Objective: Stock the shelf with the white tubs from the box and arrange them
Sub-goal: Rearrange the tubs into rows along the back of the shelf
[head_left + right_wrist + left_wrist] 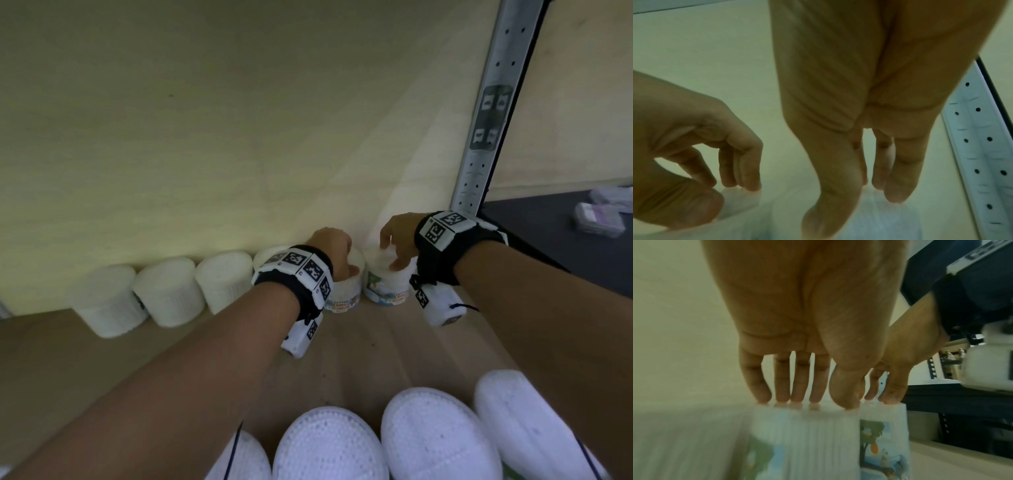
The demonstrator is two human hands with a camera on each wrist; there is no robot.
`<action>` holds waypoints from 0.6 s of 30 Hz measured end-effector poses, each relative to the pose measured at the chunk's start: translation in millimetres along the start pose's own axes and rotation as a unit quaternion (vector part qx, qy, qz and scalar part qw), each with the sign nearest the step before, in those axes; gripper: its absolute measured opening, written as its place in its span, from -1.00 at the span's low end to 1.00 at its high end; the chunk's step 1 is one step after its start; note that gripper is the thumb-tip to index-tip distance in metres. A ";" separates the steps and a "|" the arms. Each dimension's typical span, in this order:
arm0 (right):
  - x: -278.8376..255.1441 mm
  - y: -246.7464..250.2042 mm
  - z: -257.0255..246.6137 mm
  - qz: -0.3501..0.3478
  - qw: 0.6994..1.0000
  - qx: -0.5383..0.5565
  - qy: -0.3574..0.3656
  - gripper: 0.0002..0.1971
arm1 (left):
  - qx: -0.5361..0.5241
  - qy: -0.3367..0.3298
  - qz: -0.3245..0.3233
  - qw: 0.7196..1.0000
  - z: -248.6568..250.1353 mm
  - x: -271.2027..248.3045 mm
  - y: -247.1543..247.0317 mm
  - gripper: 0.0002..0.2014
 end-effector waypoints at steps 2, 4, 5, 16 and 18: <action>-11.3 -0.3 -2.8 -0.017 0.999 -0.027 0.006 -0.42 | 0.027 -0.014 -0.034 0.999 12.0 -3.6 -1.7 -0.62; -20.6 -1.3 -2.7 -0.024 0.998 -0.059 0.011 -0.44 | 0.054 -0.032 -0.057 0.996 24.8 -8.9 -3.6 -0.64; -22.1 -2.4 0.5 -0.026 0.997 -0.070 0.012 -0.43 | 0.064 -0.039 -0.068 0.995 30.5 -12.0 -4.3 -0.65; -98.9 -17.5 1.8 -0.077 0.992 -0.092 0.026 -0.38 | 0.090 -0.085 -0.161 0.979 71.0 -58.2 -20.2 -0.61; -112.9 -18.8 1.4 -0.088 0.993 -0.081 0.022 -0.40 | 0.095 -0.084 -0.170 0.977 71.0 -62.6 -30.6 -0.53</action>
Point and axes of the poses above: each hand's wrist, its own x-axis towards the middle knuckle, its own y-axis out of the back of the hand, z = x × y, the point moved 6 cm from there along x, towards the middle knuckle
